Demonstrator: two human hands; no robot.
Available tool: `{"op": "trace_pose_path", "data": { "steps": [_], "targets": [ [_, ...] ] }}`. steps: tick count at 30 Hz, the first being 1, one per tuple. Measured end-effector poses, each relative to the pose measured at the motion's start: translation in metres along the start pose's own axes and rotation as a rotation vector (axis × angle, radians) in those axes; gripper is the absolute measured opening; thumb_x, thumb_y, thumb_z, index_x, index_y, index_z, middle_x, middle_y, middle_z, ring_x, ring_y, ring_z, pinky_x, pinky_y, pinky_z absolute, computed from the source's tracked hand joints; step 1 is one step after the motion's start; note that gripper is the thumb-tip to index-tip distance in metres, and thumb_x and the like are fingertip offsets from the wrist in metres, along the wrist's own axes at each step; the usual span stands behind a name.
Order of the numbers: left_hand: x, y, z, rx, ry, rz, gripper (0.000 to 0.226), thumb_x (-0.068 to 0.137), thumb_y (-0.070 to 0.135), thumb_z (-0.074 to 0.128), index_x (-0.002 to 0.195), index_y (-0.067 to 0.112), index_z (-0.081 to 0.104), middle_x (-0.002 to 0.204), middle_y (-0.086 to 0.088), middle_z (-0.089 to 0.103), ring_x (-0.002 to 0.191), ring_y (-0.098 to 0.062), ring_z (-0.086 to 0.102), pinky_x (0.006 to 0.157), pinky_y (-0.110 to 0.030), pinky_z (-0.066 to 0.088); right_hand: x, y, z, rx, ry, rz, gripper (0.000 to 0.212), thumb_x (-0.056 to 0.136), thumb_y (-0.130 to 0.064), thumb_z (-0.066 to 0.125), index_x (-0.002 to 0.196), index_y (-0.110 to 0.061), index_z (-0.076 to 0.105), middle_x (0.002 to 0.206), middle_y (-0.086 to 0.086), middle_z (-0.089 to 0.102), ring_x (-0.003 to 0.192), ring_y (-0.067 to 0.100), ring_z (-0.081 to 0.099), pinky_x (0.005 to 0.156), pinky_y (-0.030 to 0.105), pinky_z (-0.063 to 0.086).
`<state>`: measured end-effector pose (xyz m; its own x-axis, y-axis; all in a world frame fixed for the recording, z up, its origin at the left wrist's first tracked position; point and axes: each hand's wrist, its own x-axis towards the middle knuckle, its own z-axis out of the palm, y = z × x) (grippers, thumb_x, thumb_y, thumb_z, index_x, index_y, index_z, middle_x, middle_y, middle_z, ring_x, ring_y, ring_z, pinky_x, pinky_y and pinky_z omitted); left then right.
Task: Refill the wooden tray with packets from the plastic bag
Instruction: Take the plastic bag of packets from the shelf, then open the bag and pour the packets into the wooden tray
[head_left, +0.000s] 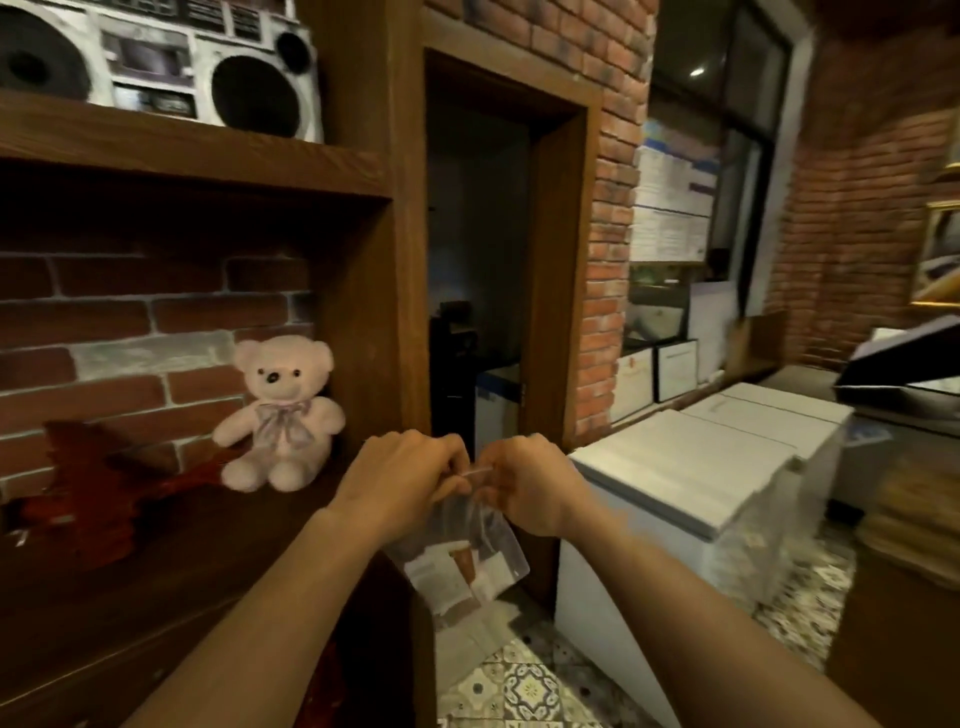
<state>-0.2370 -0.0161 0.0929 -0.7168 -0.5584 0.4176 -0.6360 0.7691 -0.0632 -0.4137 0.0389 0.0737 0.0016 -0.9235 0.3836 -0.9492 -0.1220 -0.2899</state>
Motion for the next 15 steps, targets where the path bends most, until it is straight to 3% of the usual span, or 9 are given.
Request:
{"op": "trace_pose_path", "data": {
  "steps": [3,5,8,10,12,15],
  "targets": [
    [0.024,0.048,0.011,-0.090,-0.003,0.055,0.029,0.093,0.047,0.065,0.119,0.038,0.056,0.105,0.015,0.070,0.093,-0.009,0.066,0.076,-0.032,0.054,-0.032,0.040,-0.030,-0.054,0.004,0.095,0.024,0.089,-0.023,0.071,0.079,-0.040,0.057,0.079,-0.009,0.066,0.073,0.012,0.065,0.068,0.039,0.061],
    [0.041,0.085,0.019,-0.113,-0.020,0.090,0.032,0.088,0.047,0.071,0.115,0.040,0.055,0.106,0.019,0.064,0.096,-0.007,0.063,0.083,-0.035,0.055,-0.060,0.073,-0.055,-0.088,0.010,0.165,0.017,0.091,-0.022,0.068,0.082,-0.035,0.061,0.080,-0.007,0.065,0.074,0.013,0.063,0.066,0.034,0.058],
    [0.061,0.138,0.035,-0.108,-0.047,0.107,0.015,0.092,0.039,0.069,0.099,0.040,0.056,0.101,0.016,0.065,0.091,-0.008,0.062,0.076,-0.030,0.052,-0.102,0.114,-0.090,-0.130,0.034,0.257,0.010,0.092,-0.022,0.068,0.087,-0.030,0.064,0.088,-0.004,0.068,0.079,0.014,0.062,0.064,0.028,0.051],
    [0.073,0.180,0.048,-0.111,-0.055,0.107,0.006,0.096,0.033,0.065,0.095,0.036,0.060,0.098,0.012,0.068,0.089,-0.011,0.065,0.078,-0.030,0.054,-0.132,0.143,-0.111,-0.141,0.040,0.334,0.006,0.091,-0.024,0.069,0.091,-0.029,0.066,0.091,-0.004,0.070,0.082,0.016,0.063,0.071,0.034,0.056],
    [0.090,0.227,0.060,-0.148,-0.042,0.130,0.006,0.096,0.037,0.065,0.091,0.036,0.061,0.092,0.014,0.067,0.089,-0.010,0.065,0.082,-0.032,0.056,-0.166,0.173,-0.134,-0.158,0.037,0.418,0.008,0.090,-0.022,0.070,0.096,-0.028,0.070,0.092,-0.005,0.072,0.083,0.014,0.066,0.077,0.036,0.059],
    [0.113,0.294,0.069,-0.226,-0.079,0.197,0.009,0.094,0.043,0.065,0.087,0.043,0.059,0.090,0.018,0.068,0.085,-0.006,0.063,0.080,-0.030,0.055,-0.221,0.211,-0.167,-0.195,0.047,0.506,0.014,0.091,-0.015,0.070,0.099,-0.026,0.071,0.091,-0.008,0.074,0.081,0.010,0.067,0.073,0.025,0.056]
  ]
}}
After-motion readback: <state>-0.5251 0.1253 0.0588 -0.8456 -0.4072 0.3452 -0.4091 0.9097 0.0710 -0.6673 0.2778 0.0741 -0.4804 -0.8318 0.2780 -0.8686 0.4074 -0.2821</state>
